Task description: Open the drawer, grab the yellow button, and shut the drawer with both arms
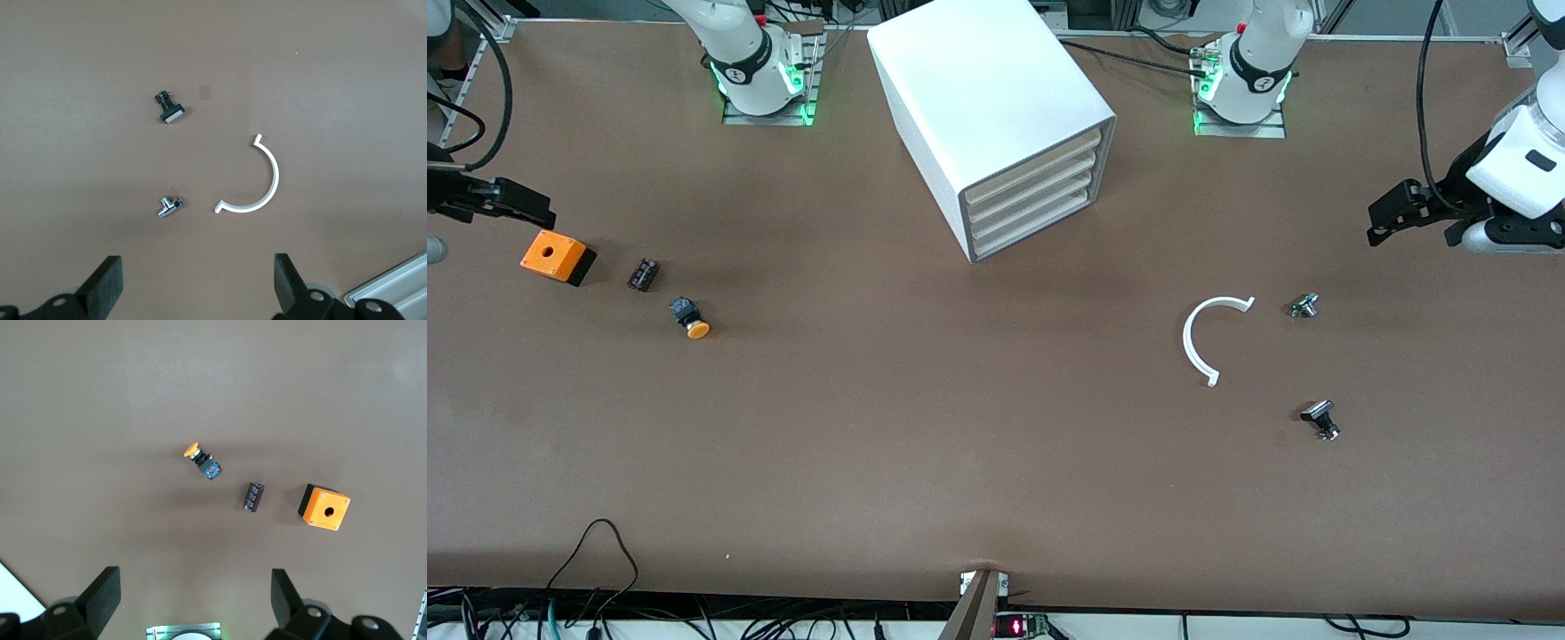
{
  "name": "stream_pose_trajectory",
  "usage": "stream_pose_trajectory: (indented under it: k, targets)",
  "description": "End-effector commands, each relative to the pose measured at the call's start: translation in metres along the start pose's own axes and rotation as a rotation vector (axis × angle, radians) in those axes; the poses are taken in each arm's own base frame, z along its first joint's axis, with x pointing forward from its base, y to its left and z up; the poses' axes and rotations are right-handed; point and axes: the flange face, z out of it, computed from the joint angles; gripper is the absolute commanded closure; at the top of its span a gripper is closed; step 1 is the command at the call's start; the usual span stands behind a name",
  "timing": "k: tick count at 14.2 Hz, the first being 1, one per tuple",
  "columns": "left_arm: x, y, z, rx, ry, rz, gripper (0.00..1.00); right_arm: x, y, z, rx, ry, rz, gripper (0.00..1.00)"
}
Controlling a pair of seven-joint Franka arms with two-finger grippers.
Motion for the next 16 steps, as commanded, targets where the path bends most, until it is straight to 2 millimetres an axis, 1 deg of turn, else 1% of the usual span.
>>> stream_pose_trajectory:
  k: [1, 3, 7, 10, 11, 13, 14, 15, 16]
  targets:
    - [0.002, 0.002, -0.007, 0.019, -0.022, 0.022, 0.0, -0.002, -0.004, 0.001, 0.026, -0.006, -0.014, 0.0]
    - [0.002, 0.003, -0.007, 0.019, -0.022, 0.024, 0.0, -0.003, -0.001, -0.002, 0.028, 0.001, -0.009, 0.0]
    - [0.001, 0.001, -0.006, 0.011, -0.027, -0.001, 0.0, -0.004, -0.005, -0.005, 0.034, 0.015, -0.016, 0.0]
    - [0.002, 0.0, -0.005, 0.008, -0.027, -0.043, 0.0, -0.011, -0.003, -0.012, 0.044, 0.024, -0.013, 0.0]
    - [0.002, 0.0, -0.005, 0.008, -0.027, -0.037, 0.0, -0.018, -0.004, -0.015, 0.045, 0.035, -0.016, 0.0]
    - [0.002, 0.001, -0.005, 0.008, -0.028, -0.04, 0.0, -0.039, -0.004, -0.007, 0.045, 0.064, -0.017, 0.0]
    - [0.002, -0.001, -0.005, 0.008, -0.028, -0.043, 0.0, -0.045, -0.005, 0.001, 0.046, 0.07, -0.018, 0.0]
    - [0.002, -0.001, -0.005, 0.008, -0.028, -0.043, 0.0, -0.044, -0.005, 0.006, 0.045, 0.054, -0.018, 0.0]
    - [0.002, -0.001, -0.005, 0.008, -0.027, -0.043, 0.0, -0.039, -0.006, 0.011, 0.045, 0.038, -0.019, 0.0]
